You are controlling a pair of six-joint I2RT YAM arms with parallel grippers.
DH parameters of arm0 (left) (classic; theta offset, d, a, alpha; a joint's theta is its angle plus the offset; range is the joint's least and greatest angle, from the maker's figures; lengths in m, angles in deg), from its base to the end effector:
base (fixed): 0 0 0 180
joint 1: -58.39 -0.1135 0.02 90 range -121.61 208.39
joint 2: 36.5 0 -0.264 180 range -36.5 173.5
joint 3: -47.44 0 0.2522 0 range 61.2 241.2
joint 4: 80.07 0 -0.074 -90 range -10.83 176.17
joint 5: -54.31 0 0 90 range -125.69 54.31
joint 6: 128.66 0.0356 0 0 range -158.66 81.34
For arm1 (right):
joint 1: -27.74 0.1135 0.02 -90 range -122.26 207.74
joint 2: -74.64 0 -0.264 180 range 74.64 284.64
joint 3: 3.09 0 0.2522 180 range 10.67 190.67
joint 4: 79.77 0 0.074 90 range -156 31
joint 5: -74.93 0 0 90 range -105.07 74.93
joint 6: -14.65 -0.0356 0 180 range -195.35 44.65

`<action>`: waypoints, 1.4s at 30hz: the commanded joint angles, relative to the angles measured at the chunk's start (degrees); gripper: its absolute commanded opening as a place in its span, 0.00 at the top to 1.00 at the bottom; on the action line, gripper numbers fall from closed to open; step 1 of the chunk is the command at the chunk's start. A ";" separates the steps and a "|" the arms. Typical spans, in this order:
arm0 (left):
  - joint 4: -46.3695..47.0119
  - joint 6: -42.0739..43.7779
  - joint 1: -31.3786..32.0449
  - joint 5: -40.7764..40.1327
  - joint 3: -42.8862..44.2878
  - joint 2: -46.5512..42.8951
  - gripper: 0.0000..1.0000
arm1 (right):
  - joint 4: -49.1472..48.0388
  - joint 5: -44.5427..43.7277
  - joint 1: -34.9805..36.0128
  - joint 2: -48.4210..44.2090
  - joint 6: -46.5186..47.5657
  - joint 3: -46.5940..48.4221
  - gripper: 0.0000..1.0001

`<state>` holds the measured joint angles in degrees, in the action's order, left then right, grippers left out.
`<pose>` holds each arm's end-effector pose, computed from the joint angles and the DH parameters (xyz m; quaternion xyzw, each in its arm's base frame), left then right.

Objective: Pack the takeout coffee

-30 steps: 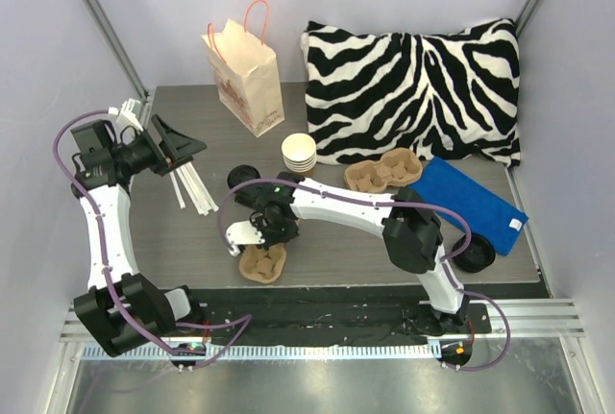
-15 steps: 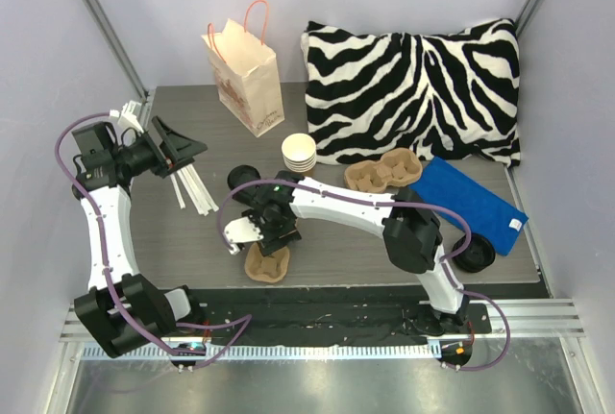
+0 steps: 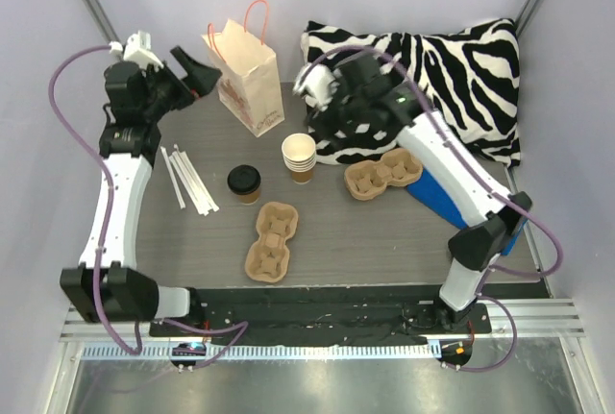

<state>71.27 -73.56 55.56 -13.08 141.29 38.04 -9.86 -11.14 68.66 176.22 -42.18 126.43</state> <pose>0.2934 0.0008 0.4340 -0.1217 0.7485 -0.3189 0.5686 0.2834 0.2489 0.4171 -0.5611 0.7202 0.0587 0.4037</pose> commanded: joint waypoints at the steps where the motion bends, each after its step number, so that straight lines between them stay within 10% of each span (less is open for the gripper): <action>1: 3.57 -5.34 0.90 -16.88 8.91 10.07 0.00 | -0.76 2.05 -6.28 -4.37 -13.20 -0.01 0.23; 13: 1.01 -9.75 10.03 -29.19 25.02 29.07 0.00 | -4.46 1.44 -18.43 -12.37 -20.07 -5.90 0.21; 24: -6.20 -11.87 12.41 -38.52 35.92 40.50 0.25 | -5.34 -0.58 -19.39 -19.49 -21.74 -4.05 0.14; 35: -6.38 -5.73 12.06 -37.29 39.17 41.21 0.97 | -9.11 -13.91 -19.48 -22.65 -21.30 -5.82 0.11; 42: -1.71 -1.23 12.32 -31.23 42.68 32.08 1.00 | -12.80 -18.60 -20.27 -25.55 -22.80 -2.30 0.08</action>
<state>63.40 -78.69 67.69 -47.81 178.38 79.22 -16.90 -25.02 48.62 154.37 -63.34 120.22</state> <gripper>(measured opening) 0.034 0.904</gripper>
